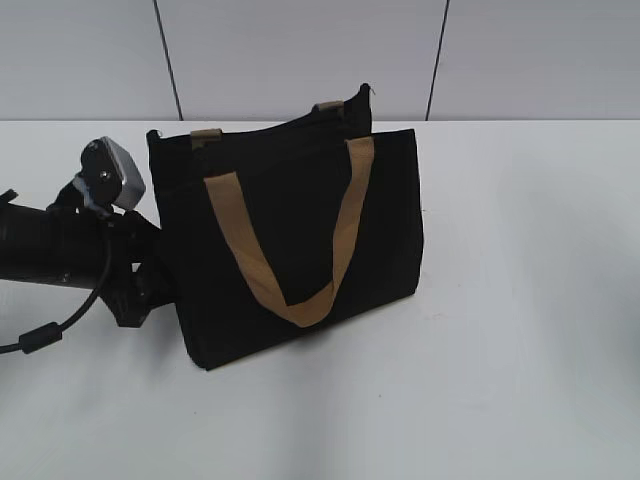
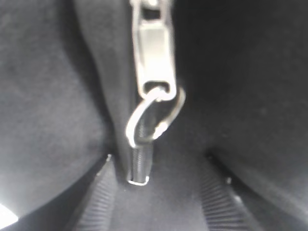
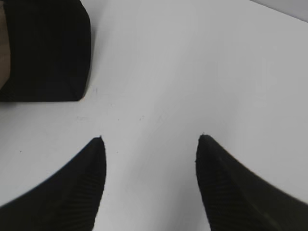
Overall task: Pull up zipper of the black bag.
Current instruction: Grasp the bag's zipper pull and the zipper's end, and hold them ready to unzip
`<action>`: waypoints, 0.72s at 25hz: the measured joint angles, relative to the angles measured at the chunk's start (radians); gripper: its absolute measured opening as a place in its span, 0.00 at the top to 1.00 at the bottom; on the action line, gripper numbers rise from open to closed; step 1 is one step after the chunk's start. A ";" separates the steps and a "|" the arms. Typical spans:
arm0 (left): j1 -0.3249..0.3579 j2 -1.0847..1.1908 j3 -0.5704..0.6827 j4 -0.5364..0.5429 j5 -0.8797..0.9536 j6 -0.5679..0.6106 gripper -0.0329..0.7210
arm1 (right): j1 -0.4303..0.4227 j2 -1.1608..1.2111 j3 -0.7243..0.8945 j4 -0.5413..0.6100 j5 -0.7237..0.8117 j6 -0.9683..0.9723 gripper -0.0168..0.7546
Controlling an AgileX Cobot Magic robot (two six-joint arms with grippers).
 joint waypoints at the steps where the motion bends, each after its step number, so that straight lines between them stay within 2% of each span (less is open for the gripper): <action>1: -0.008 0.002 0.000 0.000 -0.004 0.007 0.38 | 0.000 0.000 0.000 0.001 0.000 0.000 0.38; 5: -0.018 0.009 -0.004 0.001 -0.009 0.013 0.42 | 0.000 0.000 0.000 0.007 0.000 0.000 0.38; 7: -0.019 0.010 -0.004 0.001 -0.021 0.015 0.48 | 0.000 0.000 0.000 0.009 0.000 0.000 0.38; 9: -0.019 0.010 -0.005 0.001 -0.041 0.015 0.56 | 0.000 0.000 0.000 0.009 0.000 0.000 0.38; 14: -0.020 0.010 -0.005 0.001 -0.056 0.016 0.85 | 0.000 0.000 0.000 0.011 0.000 0.000 0.38; 18: -0.020 0.010 -0.005 0.001 -0.066 0.016 0.85 | 0.000 0.000 0.000 0.012 0.000 0.000 0.38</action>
